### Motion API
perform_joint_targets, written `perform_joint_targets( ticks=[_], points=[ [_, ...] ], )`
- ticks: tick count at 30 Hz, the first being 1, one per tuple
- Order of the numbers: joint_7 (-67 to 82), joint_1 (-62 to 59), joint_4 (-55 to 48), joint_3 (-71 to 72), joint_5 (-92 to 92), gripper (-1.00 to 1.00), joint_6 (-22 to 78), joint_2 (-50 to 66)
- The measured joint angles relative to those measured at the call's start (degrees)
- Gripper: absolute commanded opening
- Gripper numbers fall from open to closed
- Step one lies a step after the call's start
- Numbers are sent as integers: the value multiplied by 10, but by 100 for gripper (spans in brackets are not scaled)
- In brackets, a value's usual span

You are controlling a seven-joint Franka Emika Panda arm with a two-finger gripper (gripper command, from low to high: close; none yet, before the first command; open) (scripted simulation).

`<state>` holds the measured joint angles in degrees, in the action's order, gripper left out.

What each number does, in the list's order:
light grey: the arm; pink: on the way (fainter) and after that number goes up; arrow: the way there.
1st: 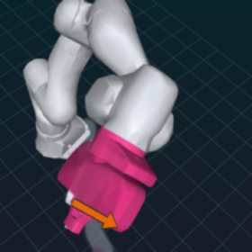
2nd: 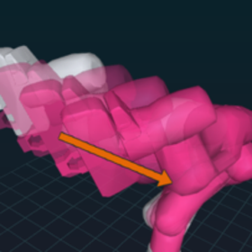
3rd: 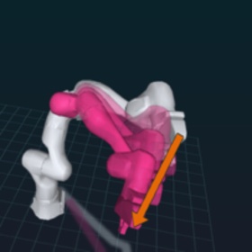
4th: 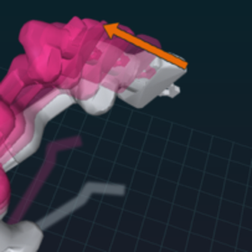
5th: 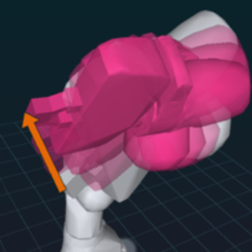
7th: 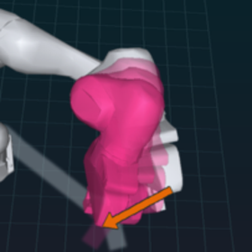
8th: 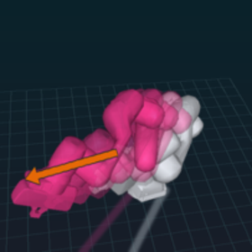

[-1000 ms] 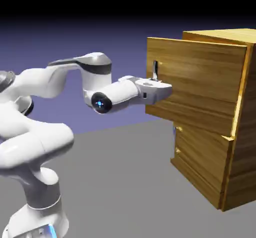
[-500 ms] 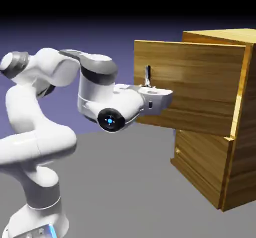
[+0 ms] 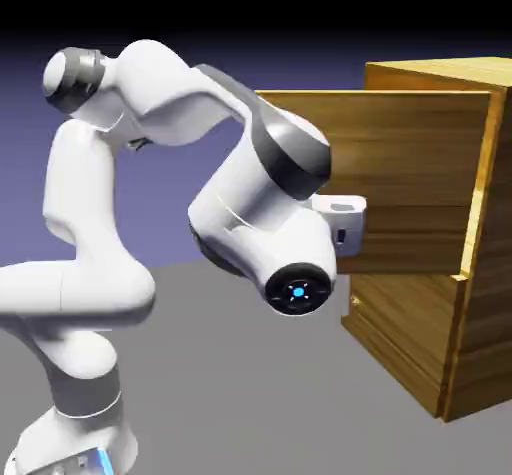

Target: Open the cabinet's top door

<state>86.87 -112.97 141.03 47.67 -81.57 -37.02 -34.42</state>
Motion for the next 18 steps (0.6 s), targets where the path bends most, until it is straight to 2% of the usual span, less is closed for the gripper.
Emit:
perform_joint_targets(
  ticks=[7,15,16,17,18],
  points=[
    [38,-52,-110,67,118,-100,-24,145],
    [12,-62,-207,123,220,-100,-75,312],
    [6,-97,-218,169,231,-100,-82,332],
    [-1,-43,-230,126,243,-100,-87,353],
    [-9,-53,-242,129,255,-100,-92,374]
  ],
)
